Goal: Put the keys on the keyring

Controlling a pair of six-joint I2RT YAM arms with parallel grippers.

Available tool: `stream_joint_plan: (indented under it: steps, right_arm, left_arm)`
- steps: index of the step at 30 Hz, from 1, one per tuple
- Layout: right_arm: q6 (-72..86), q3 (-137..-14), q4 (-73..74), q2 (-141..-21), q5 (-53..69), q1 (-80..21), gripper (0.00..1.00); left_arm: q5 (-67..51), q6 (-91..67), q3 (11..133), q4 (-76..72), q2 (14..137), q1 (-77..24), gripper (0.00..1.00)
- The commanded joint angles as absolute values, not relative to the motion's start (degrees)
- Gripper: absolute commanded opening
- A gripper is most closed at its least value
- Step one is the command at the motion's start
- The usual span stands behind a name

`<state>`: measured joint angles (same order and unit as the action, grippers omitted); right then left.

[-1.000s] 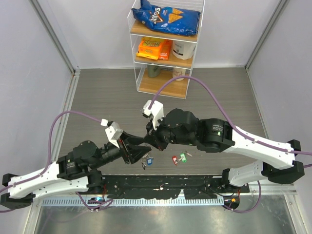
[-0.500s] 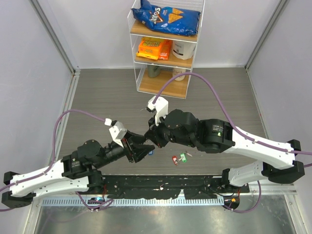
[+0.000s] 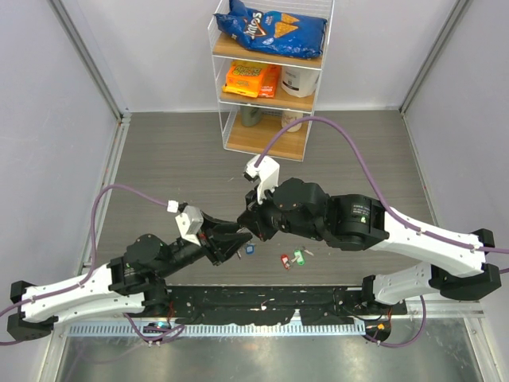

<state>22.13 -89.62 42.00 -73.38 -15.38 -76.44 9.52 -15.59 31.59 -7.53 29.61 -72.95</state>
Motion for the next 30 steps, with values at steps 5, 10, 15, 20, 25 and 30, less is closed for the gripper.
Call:
stream_joint_plan:
  steps: [5, 10, 15, 20, 25, 30]
  right_arm:
    - [23.2, -90.7, 37.7, -71.2, -16.1, -76.8, 0.06]
    - [23.1, -90.7, 37.6, -71.3, -15.7, -76.7, 0.06]
    - [23.1, -90.7, 37.4, -71.5, -15.4, -76.7, 0.06]
    - [23.1, -90.2, 37.4, -71.3, -15.0, -76.7, 0.06]
    - [23.2, -89.1, 37.4, -70.8, -15.0, -76.8, 0.06]
    - [23.2, -89.3, 37.1, -71.2, -14.9, -76.7, 0.06]
  left_arm:
    - [9.2, -13.5, 30.4, -14.9, 29.0, -72.8, 0.35]
    - [9.4, -13.4, 30.2, -15.7, 28.9, -72.8, 0.35]
    - [10.2, -13.3, 30.2, -15.6, 28.7, -72.8, 0.18]
    - [14.6, -13.4, 28.7, -17.7, 27.4, -72.8, 0.00]
    - [15.1, -13.0, 27.4, -19.9, 25.2, -72.8, 0.00]
    - [14.2, -13.5, 29.8, -17.3, 27.0, -72.8, 0.15]
